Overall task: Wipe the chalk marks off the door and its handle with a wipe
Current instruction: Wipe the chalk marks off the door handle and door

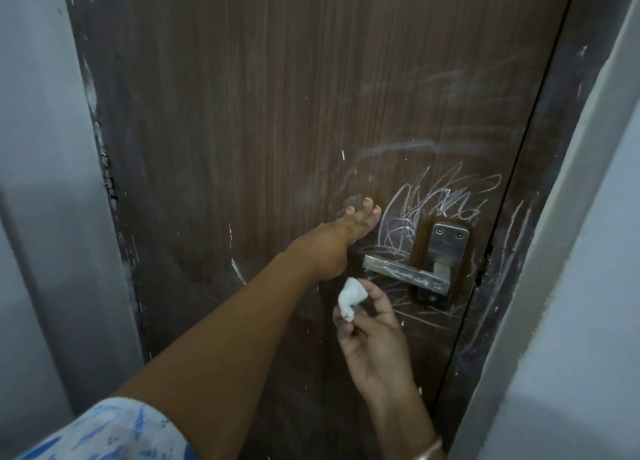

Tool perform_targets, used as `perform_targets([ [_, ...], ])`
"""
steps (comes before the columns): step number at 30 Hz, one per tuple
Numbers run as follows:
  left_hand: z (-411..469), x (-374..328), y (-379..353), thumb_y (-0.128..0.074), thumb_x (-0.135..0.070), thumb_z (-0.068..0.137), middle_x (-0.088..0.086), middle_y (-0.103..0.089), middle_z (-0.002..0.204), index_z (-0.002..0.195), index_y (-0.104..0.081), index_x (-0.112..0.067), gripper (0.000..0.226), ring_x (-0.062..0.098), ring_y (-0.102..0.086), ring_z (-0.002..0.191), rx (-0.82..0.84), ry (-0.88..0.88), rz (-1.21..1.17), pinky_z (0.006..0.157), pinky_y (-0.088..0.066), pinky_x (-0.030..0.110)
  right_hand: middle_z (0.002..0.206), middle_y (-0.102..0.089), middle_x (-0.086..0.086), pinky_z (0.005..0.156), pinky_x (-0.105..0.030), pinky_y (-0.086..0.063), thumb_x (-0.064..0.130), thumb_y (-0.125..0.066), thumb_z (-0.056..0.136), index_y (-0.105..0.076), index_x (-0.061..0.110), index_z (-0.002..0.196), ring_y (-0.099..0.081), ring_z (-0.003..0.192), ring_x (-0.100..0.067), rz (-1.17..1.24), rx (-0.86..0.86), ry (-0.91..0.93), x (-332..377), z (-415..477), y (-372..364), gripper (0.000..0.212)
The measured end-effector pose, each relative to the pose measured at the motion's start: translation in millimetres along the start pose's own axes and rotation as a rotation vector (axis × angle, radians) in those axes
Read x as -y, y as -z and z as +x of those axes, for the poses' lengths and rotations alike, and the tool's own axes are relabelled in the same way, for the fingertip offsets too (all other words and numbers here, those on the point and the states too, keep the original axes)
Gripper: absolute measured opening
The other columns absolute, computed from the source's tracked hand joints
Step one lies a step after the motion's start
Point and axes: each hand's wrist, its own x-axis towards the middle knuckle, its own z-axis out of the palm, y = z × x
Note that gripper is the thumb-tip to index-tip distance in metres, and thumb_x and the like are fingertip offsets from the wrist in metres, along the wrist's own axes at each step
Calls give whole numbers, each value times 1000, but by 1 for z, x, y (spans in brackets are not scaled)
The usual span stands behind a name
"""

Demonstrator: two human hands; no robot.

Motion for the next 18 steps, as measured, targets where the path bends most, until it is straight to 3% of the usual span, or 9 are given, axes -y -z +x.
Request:
perform_targets([
  [3, 2, 1, -1, -39, 25, 72, -13, 17, 156, 148, 4, -32, 105, 12, 9, 144, -3, 4, 7, 118, -16, 45, 77, -69, -5, 49, -15, -48, -21, -43, 80, -68, 12, 70, -63, 67, -13, -290, 64, 221, 21, -29, -3, 43],
  [5, 3, 1, -2, -40, 25, 71, -12, 16, 156, 148, 4, -32, 105, 12, 9, 144, -9, 9, 10, 118, -15, 45, 77, -72, -1, 58, -18, -52, -17, -50, 79, -72, 13, 67, -67, 71, -11, -483, 24, 418, 47, -42, -4, 39],
  [8, 2, -1, -3, -41, 25, 71, -14, 16, 156, 148, 5, -33, 106, 11, 10, 144, -15, 17, 5, 118, -14, 46, 83, -68, 5, 60, -20, -49, 10, -68, 78, -69, 19, 82, -64, 71, -8, -1155, -170, 827, 87, -47, 3, 9],
  [10, 0, -2, -2, -40, 25, 72, -14, 17, 156, 148, 4, -33, 105, 11, 11, 144, -15, 18, -8, 119, -13, 45, 81, -63, 1, 55, -19, -40, 16, -70, 78, -64, 15, 85, -56, 68, -13, -1590, -317, 985, 104, -38, 11, 9],
  [13, -2, -4, -2, -38, 25, 72, -13, 17, 156, 148, 4, -31, 104, 11, 12, 144, -22, 11, -27, 119, -12, 46, 75, -64, -9, 56, -24, -35, 3, -62, 82, -65, 12, 88, -52, 68, -22, -1853, -356, 962, 112, -25, 10, 11],
  [18, -2, -5, 0, -39, 26, 72, -12, 16, 156, 148, 4, -31, 104, 12, 11, 144, -23, 9, -30, 119, -13, 46, 79, -60, -15, 58, -25, -33, -9, -57, 77, -69, 10, 93, -44, 67, -22, -2040, -382, 887, 111, -22, 1, 28],
])
